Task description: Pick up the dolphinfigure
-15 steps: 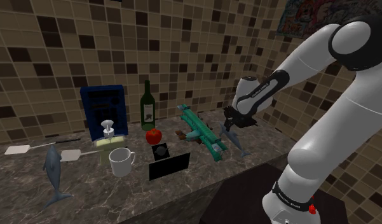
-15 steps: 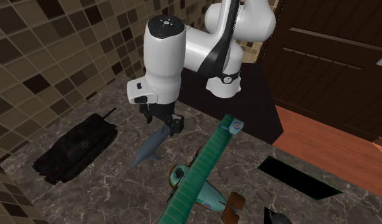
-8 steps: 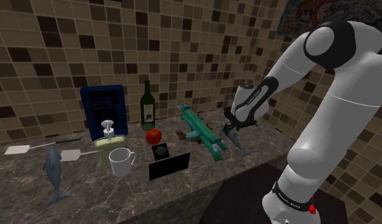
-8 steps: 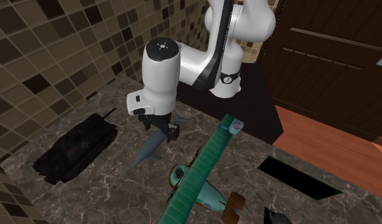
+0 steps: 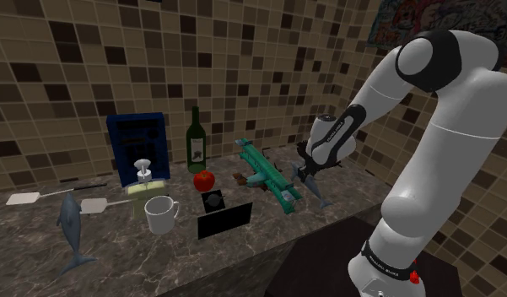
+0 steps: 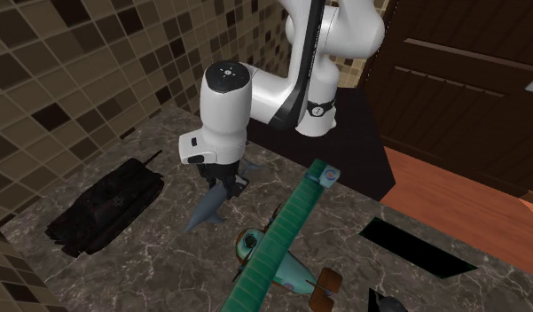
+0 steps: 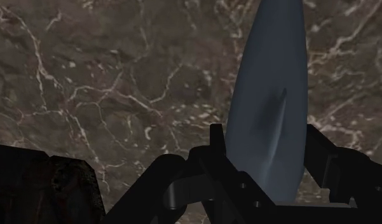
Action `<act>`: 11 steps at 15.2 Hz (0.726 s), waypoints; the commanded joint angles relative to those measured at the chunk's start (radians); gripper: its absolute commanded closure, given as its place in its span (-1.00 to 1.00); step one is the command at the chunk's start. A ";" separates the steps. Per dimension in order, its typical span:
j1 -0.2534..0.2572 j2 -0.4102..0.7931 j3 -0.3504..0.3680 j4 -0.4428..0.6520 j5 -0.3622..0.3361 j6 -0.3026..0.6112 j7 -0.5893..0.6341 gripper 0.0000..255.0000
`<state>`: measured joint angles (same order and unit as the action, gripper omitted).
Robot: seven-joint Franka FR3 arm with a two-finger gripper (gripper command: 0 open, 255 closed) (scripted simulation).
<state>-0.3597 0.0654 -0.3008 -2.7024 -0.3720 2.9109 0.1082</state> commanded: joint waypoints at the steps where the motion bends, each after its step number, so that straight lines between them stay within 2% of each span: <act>1: 0.000 0.001 0.000 0.000 0.000 0.000 0.000 1.00; 5: 0.001 -0.001 0.000 0.000 -0.001 -0.001 0.002 1.00; 11: 0.003 -0.105 0.004 -0.003 0.014 -0.103 -0.022 1.00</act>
<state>-0.3583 -0.0180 -0.2985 -2.7065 -0.3621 2.8318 0.0908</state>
